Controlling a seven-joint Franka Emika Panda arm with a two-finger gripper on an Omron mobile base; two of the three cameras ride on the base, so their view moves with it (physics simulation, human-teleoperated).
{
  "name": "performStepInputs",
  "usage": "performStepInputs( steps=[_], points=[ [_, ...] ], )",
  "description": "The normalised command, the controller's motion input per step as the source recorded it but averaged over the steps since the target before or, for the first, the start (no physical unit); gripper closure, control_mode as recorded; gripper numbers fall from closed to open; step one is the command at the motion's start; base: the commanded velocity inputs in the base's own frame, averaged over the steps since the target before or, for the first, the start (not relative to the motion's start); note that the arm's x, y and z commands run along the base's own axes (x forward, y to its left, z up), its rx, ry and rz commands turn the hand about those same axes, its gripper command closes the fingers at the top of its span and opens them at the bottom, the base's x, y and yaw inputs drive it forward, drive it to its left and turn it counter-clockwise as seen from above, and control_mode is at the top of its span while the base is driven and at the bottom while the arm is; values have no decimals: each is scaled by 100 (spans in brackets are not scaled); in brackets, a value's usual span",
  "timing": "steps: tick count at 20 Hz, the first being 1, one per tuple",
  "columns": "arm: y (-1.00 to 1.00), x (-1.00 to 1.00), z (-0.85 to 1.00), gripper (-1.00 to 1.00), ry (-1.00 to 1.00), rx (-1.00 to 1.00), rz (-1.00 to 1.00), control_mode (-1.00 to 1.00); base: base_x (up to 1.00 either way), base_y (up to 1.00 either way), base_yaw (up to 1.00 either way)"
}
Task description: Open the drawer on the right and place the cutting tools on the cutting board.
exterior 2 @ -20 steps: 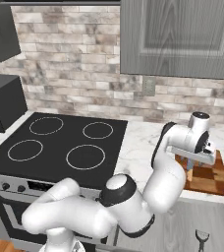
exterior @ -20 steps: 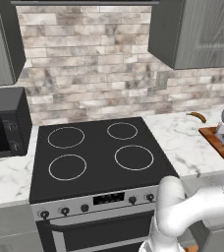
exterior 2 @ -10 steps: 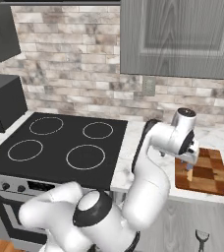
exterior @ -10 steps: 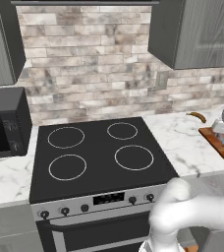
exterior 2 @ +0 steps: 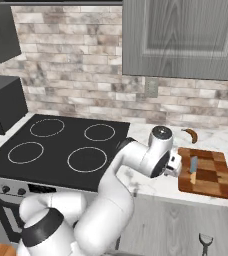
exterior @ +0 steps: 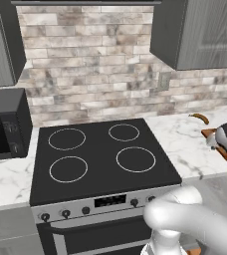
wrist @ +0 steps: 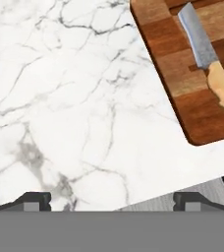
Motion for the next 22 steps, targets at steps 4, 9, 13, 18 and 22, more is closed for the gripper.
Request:
performStepInputs(
  steps=[4,9,13,18,22],
  points=[
    [-41,-38,0,-100,8,0,-12,-100,0,0,0],
    [-83,-67,-8,-100,17,0,-15,-100,0,0,0],
    [-99,-69,-12,-100,16,0,-11,-100,0,0,0],
    [-86,-63,-17,-100,11,0,-3,-100,0,0,0],
    [-5,0,-1,-100,2,0,0,-100,0,0,0]
  ],
)
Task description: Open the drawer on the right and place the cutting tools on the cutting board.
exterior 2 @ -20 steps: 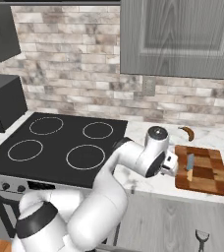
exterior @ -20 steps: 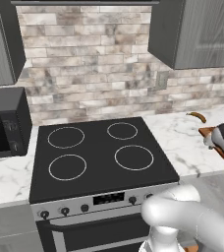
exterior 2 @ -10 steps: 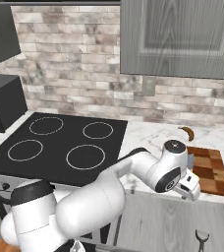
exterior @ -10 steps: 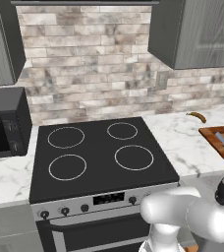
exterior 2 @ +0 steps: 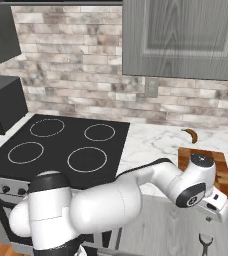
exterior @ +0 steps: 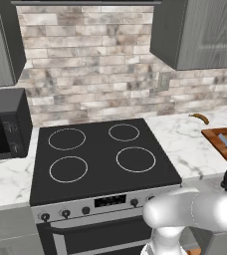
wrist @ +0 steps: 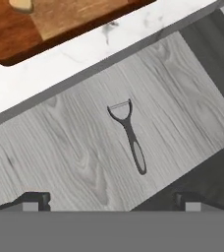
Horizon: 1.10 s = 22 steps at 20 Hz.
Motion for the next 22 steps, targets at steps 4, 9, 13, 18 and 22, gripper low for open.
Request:
performStepInputs(
  steps=[4,9,13,18,22],
  points=[
    [-24,0,-5,-100,3,3,2,-100,0,0,0],
    [-32,-3,-15,-100,3,5,11,-100,0,0,0],
    [-34,-6,-31,-100,0,0,13,-100,0,0,0],
    [-22,0,-10,-100,0,0,7,-100,0,0,0],
    [-14,0,-30,-100,3,0,7,-100,0,0,0]
  ],
)
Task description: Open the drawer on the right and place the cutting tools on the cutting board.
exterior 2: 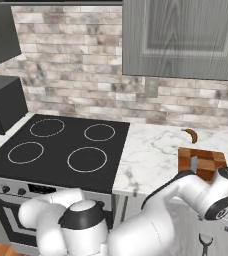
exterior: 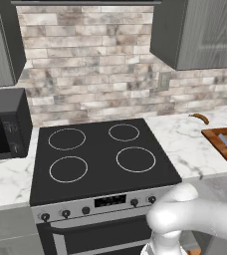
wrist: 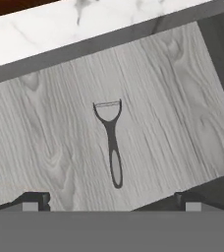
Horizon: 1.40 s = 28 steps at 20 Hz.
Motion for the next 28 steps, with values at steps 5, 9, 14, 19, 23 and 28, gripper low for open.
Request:
performStepInputs(
  steps=[5,9,14,19,23,28],
  points=[
    [-10,0,-34,-100,5,0,9,-100,0,0,0],
    [-1,5,-32,-100,3,0,9,-100,0,0,0],
    [-15,13,-26,-100,1,0,4,-100,0,0,0],
    [-19,6,-38,-100,1,0,0,-100,0,0,0],
    [-14,16,-37,-100,3,0,0,-100,0,0,0],
    [0,25,-21,-100,5,1,0,-100,0,0,0]
  ],
)
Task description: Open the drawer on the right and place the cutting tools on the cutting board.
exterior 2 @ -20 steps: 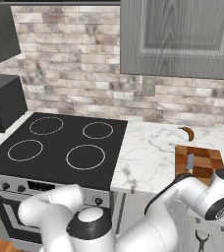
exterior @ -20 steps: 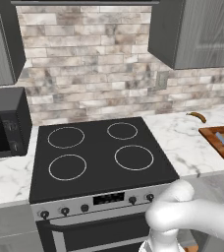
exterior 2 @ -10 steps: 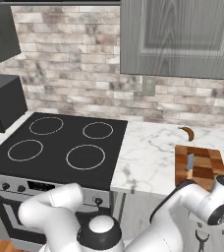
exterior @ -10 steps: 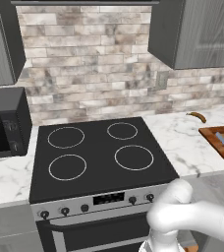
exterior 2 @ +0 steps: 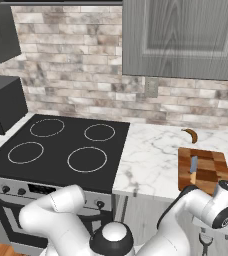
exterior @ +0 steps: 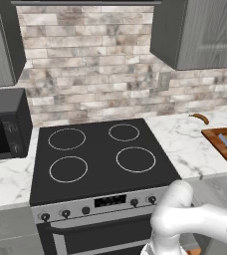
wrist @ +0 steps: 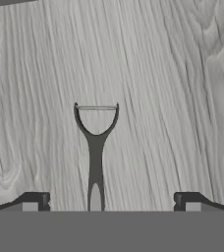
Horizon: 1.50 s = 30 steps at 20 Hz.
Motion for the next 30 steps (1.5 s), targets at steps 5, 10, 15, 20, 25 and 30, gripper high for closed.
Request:
performStepInputs(
  steps=[5,10,15,20,25,30],
  points=[
    [0,22,-25,-100,3,1,0,-100,0,0,0],
    [0,1,-34,-100,1,1,0,-100,0,0,0],
    [0,-7,-42,-100,0,0,1,-100,0,0,0],
    [0,-7,-38,-100,0,0,2,-100,0,0,0],
    [0,0,-31,-100,0,0,1,-100,0,0,0],
    [0,0,-12,-100,0,0,0,-100,0,0,0]
  ],
)
